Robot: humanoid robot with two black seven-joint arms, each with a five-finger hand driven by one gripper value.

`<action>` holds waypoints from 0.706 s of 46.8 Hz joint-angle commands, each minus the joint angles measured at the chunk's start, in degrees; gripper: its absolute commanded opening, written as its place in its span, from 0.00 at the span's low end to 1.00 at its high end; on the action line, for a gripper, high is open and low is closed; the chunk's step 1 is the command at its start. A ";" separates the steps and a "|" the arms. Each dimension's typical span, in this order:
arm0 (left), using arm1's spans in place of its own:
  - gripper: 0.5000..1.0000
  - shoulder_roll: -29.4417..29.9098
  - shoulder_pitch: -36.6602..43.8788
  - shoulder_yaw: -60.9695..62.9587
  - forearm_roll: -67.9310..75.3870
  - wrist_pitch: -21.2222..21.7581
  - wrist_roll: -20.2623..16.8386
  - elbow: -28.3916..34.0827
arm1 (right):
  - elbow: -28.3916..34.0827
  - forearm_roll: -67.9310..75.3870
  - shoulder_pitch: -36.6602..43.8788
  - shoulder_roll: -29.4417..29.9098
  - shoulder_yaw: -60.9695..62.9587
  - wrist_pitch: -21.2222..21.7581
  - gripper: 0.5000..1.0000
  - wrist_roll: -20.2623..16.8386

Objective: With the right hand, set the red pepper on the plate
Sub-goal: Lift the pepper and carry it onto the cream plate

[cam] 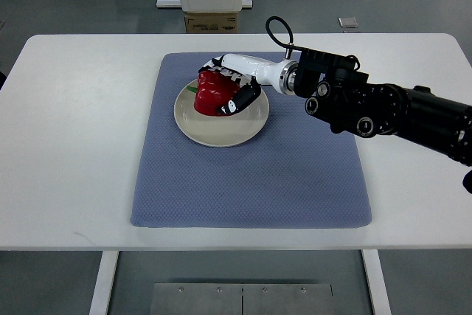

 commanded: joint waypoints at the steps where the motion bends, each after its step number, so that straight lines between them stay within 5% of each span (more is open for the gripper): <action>1: 1.00 0.00 0.00 0.00 -0.03 0.01 -0.03 0.00 | 0.04 -0.01 -0.74 -0.01 0.12 -0.07 0.00 0.02; 18: 1.00 0.00 0.00 0.00 -0.03 0.01 0.06 0.00 | -0.05 -0.01 -2.76 -0.01 0.21 -0.42 0.00 -0.06; 24: 1.00 0.00 0.00 0.00 -0.03 0.01 0.06 0.00 | -0.23 -0.01 -3.29 -0.01 1.79 -0.60 0.36 -0.24; 31: 1.00 0.00 0.00 0.00 -0.03 0.01 -0.02 0.00 | -0.23 -0.01 -3.29 -0.01 2.14 -0.60 0.94 -0.24; 33: 1.00 0.00 0.00 0.00 -0.03 0.01 0.06 0.00 | -0.23 -0.01 -3.29 -0.01 2.14 -0.60 0.98 -0.24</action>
